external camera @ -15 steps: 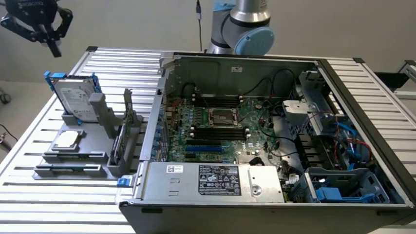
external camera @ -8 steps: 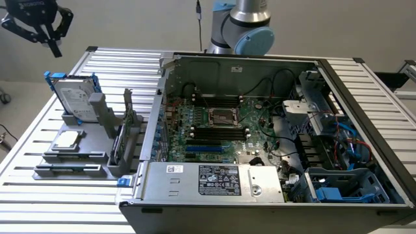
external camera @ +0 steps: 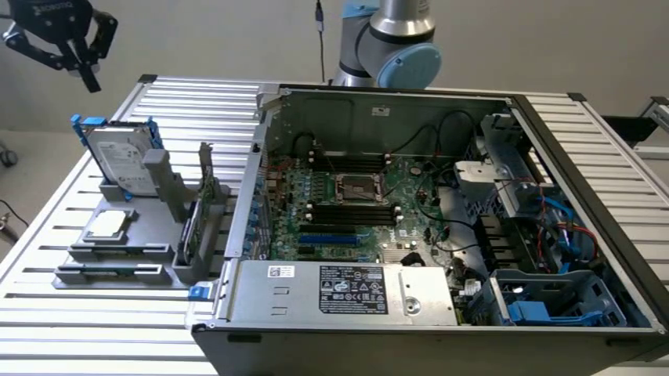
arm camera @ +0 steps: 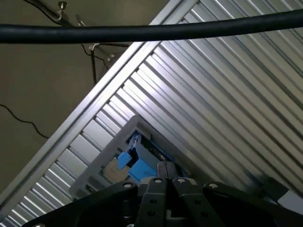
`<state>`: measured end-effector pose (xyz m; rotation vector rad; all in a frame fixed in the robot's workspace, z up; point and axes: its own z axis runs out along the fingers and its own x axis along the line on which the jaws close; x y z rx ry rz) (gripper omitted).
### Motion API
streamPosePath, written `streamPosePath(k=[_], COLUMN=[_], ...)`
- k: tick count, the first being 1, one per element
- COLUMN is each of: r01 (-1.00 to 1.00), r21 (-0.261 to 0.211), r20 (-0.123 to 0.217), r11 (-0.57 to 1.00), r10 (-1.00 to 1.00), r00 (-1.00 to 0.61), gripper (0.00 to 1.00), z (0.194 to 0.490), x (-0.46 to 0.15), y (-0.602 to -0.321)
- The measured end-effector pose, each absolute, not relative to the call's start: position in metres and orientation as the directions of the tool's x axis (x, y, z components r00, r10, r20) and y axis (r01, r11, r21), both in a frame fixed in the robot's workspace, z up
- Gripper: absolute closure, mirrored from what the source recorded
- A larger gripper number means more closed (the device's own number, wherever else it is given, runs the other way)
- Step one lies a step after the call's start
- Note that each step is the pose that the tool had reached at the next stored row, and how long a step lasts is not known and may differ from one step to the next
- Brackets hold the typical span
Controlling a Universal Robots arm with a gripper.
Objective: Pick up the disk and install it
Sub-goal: 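Pick up the disk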
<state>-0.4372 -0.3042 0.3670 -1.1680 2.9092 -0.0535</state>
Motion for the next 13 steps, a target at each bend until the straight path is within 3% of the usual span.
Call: streamPosePath(k=[13], r01=[-0.842], r21=[-0.033], r20=[0.013], r11=[0.539], r10=[-0.842], r00=[-0.539], gripper=[0.89], z=[0.3661], x=[-0.4372], y=[-0.3042])
